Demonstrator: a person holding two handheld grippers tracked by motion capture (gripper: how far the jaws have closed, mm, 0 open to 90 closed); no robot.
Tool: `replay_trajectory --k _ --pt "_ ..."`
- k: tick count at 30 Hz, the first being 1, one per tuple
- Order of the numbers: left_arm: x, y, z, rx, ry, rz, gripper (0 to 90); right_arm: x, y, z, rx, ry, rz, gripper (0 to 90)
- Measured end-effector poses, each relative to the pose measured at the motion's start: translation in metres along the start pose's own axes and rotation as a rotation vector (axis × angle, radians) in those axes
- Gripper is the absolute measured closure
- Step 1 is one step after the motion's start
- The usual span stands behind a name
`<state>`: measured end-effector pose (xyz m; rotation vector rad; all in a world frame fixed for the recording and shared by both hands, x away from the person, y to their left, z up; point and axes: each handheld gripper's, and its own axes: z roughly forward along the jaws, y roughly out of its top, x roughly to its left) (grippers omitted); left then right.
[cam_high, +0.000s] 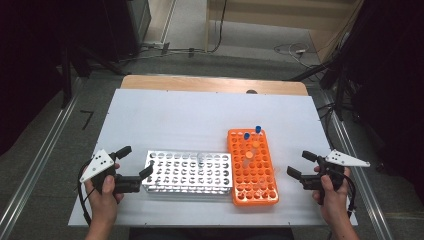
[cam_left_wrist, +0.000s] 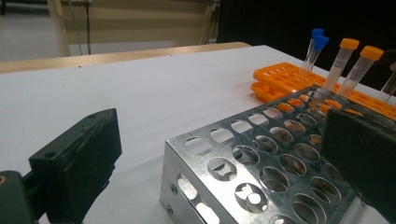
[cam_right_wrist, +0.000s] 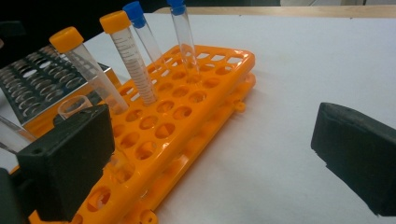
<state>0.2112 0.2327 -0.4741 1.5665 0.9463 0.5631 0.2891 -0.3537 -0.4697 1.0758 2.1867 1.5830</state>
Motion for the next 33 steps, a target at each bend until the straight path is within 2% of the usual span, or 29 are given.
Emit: replay_trajectory --k 9,12,16,18,21,22,23,24,26,27,28,33 --pt "-0.001 0.0 -0.001 -0.003 -0.015 -0.008 0.0 0.013 0.005 -0.003 -0.012 0.052 -0.012 3.8" --pt "-0.002 0.0 -0.002 0.004 -0.015 -0.003 0.0 0.025 0.009 -0.005 -0.017 0.082 -0.03 4.2" --pt "-0.004 0.0 -0.001 0.003 -0.019 -0.001 0.0 0.032 0.011 -0.005 -0.018 0.114 -0.047 7.0" --pt "-0.005 0.001 -0.001 0.004 -0.021 0.0 0.0 0.036 0.011 -0.002 -0.006 0.144 -0.051 13.7" --pt "-0.007 0.001 -0.001 0.003 -0.026 0.002 0.0 0.039 0.01 0.001 0.009 0.153 -0.053 18.7" --pt "-0.008 0.001 -0.001 0.005 -0.021 0.007 0.0 0.04 0.009 0.002 0.019 0.154 -0.053 22.0" --pt "-0.009 0.001 -0.001 0.009 -0.019 0.015 0.0 0.041 0.008 0.005 0.049 0.152 -0.046 28.9" --pt "-0.01 0.002 -0.001 0.009 -0.018 0.018 0.0 0.041 0.008 0.005 0.049 0.152 -0.046 28.9" --pt "-0.012 0.002 -0.001 0.007 -0.023 0.022 0.0 0.042 0.006 0.008 0.069 0.162 -0.042 38.4" --pt "-0.013 0.003 -0.001 0.006 -0.025 0.021 0.0 0.043 0.004 0.011 0.097 0.168 -0.035 47.1" --pt "-0.014 0.003 -0.001 0.005 -0.028 0.02 0.0 0.042 0.003 0.013 0.109 0.177 -0.038 51.7" --pt "-0.016 0.003 -0.001 0.003 -0.032 0.019 0.0 0.042 -0.004 0.022 0.167 0.192 -0.041 60.4"
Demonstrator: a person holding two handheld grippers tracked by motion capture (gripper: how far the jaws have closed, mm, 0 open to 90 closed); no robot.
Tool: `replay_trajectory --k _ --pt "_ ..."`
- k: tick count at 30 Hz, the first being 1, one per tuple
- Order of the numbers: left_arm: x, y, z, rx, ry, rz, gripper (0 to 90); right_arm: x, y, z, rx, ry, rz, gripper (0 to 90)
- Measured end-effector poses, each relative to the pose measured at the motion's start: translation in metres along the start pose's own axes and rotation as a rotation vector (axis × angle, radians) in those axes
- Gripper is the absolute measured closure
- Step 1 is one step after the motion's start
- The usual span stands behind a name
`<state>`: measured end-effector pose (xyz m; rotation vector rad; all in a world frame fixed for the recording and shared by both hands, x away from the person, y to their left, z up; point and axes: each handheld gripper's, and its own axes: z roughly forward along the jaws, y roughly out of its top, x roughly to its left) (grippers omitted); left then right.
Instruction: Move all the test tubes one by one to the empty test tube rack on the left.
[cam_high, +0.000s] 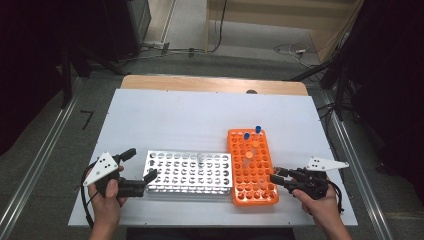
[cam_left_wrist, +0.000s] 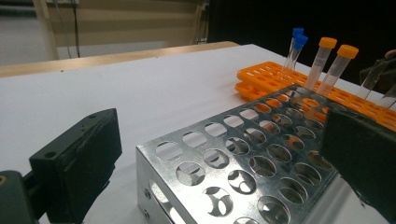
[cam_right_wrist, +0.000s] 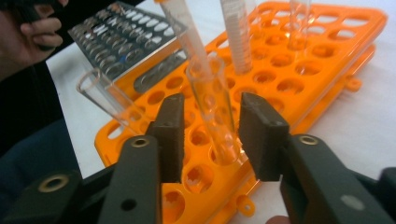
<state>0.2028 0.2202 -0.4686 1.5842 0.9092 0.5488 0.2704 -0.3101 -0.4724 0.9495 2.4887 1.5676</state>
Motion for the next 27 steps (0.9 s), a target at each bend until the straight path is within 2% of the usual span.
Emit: replay_trajectory --k 4,9,16,19,24,25,27 --pt "-0.0006 0.0001 -0.0002 -0.002 -0.002 -0.001 0.0 0.0007 -0.0031 0.006 0.038 -0.012 -0.017 62.6" --pt "-0.0009 0.0001 -0.0004 -0.002 -0.005 -0.002 0.0 -0.0003 -0.0058 0.0085 0.05 -0.025 -0.018 65.4" --pt "-0.002 0.0001 0.0005 -0.003 -0.009 -0.003 0.0 0.0039 -0.0085 0.0099 0.04 -0.059 -0.087 68.1" --pt "-0.0021 0.0003 0.0006 -0.001 -0.007 0.0 0.0 0.0056 -0.0086 0.0102 0.039 -0.091 -0.125 71.4" --pt "-0.0027 0.0014 0.0011 -0.006 -0.01 -0.004 0.0 0.0052 -0.007 0.0091 0.036 -0.103 -0.129 73.4" --pt "-0.0032 0.0019 0.0012 -0.005 -0.01 -0.004 0.0 0.0044 -0.0039 0.0065 0.023 -0.078 -0.107 73.5" --pt "-0.0049 0.0029 0.0021 -0.007 -0.012 -0.004 0.0 0.0049 0.0 0.0046 0.022 -0.084 -0.103 73.6"
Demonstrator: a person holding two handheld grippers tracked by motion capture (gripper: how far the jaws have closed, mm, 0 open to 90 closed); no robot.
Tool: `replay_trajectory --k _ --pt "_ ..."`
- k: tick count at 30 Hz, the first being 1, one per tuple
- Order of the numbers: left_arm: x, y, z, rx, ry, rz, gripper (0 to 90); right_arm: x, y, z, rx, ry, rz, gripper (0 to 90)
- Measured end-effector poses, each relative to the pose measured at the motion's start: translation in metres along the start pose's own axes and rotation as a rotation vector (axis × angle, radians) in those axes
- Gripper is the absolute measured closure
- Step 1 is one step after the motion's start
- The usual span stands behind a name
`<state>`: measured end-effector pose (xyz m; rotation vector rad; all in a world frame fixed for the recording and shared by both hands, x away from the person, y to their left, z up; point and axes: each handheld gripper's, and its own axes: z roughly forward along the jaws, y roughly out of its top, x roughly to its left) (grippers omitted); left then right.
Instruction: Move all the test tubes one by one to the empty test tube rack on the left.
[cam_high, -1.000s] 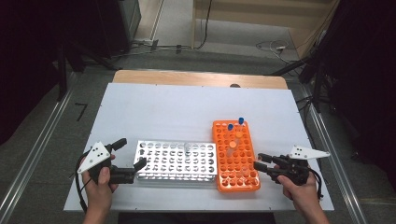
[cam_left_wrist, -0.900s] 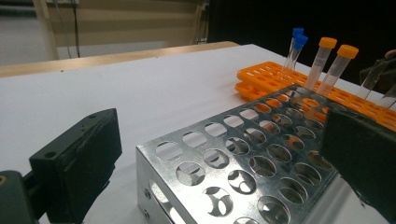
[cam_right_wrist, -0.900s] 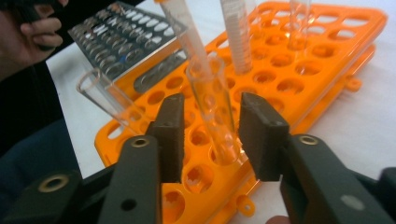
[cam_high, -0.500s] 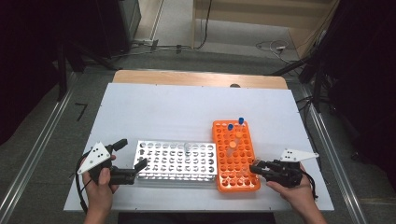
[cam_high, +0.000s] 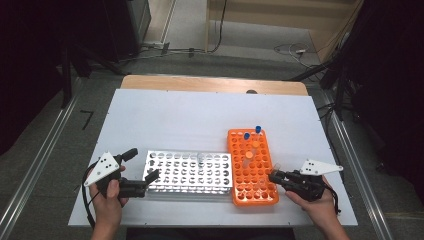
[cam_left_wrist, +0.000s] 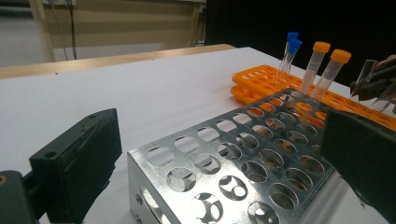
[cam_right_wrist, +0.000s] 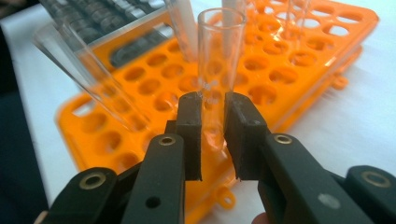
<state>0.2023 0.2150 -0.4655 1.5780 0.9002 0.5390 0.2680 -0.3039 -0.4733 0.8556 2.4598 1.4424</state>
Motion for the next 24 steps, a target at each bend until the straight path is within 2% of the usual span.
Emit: replay_trajectory --k 6,10,14,17,24 --pt "-0.007 0.007 0.004 0.001 -0.024 0.0 0.0 0.002 0.013 -0.009 -0.016 -0.015 0.015 73.8" --pt "-0.014 0.015 0.007 -0.011 -0.049 0.004 0.0 0.005 0.027 -0.019 -0.059 -0.024 0.02 73.8" --pt "-0.019 0.024 0.011 -0.017 -0.074 -0.003 0.0 0.011 0.036 -0.02 -0.071 -0.01 0.009 73.8" --pt "-0.025 0.029 0.016 -0.019 -0.095 -0.005 0.0 0.021 0.05 -0.021 -0.089 0.004 -0.016 73.8" --pt "-0.037 0.038 0.032 0.002 -0.153 0.01 0.0 0.031 0.069 -0.016 -0.119 0.032 -0.042 73.8"
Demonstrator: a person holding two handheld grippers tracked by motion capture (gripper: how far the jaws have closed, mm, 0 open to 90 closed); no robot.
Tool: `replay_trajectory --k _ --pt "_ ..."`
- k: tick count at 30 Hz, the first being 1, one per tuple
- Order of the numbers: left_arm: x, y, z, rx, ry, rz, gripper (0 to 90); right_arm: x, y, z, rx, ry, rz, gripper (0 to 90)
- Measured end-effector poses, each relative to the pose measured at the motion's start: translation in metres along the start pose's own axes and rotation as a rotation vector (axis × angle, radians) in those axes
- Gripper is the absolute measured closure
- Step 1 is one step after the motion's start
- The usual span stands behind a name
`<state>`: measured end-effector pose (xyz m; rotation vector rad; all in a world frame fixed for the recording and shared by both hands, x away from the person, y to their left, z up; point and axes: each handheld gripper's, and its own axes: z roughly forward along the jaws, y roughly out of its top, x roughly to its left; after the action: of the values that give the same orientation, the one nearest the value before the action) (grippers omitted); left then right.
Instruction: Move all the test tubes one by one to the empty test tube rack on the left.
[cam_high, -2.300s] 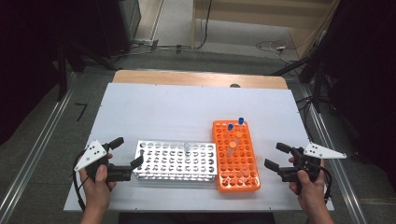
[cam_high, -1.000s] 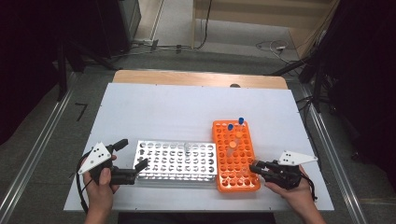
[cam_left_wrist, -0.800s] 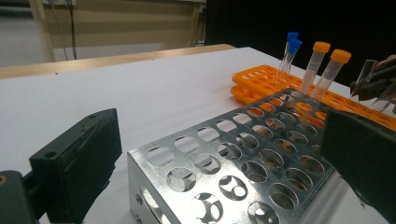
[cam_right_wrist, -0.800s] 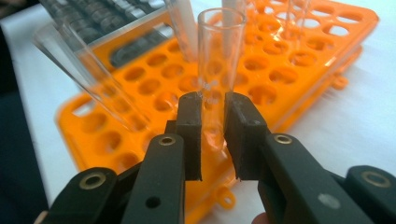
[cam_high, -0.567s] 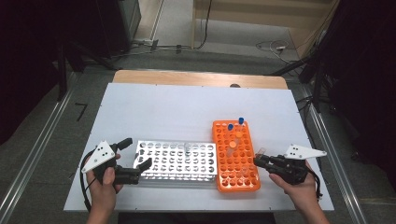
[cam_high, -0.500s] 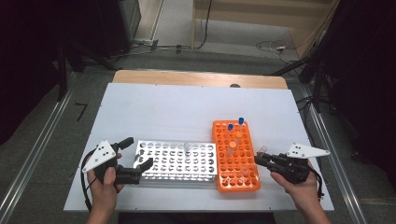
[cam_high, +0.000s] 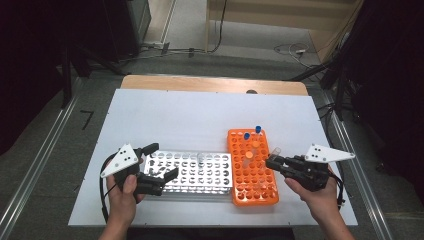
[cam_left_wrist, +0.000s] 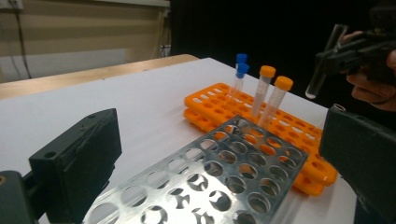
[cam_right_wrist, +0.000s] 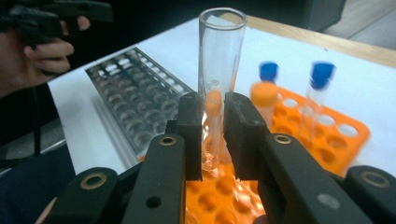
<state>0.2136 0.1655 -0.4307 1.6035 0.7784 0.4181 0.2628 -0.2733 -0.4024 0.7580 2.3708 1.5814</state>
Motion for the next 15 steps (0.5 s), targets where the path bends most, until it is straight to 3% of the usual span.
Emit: replay_trajectory --k 6,13,15 --pt "-0.009 0.01 0.017 0.018 -0.036 0.0 1.4 0.013 0.01 0.02 -0.001 0.055 -0.011 73.8" --pt "-0.02 0.016 0.035 0.039 -0.077 -0.004 3.8 0.022 0.01 0.037 0.018 0.089 -0.024 73.8" --pt "-0.024 0.017 0.038 0.044 -0.077 -0.006 8.1 0.027 0.008 0.043 0.028 0.106 -0.028 73.8"
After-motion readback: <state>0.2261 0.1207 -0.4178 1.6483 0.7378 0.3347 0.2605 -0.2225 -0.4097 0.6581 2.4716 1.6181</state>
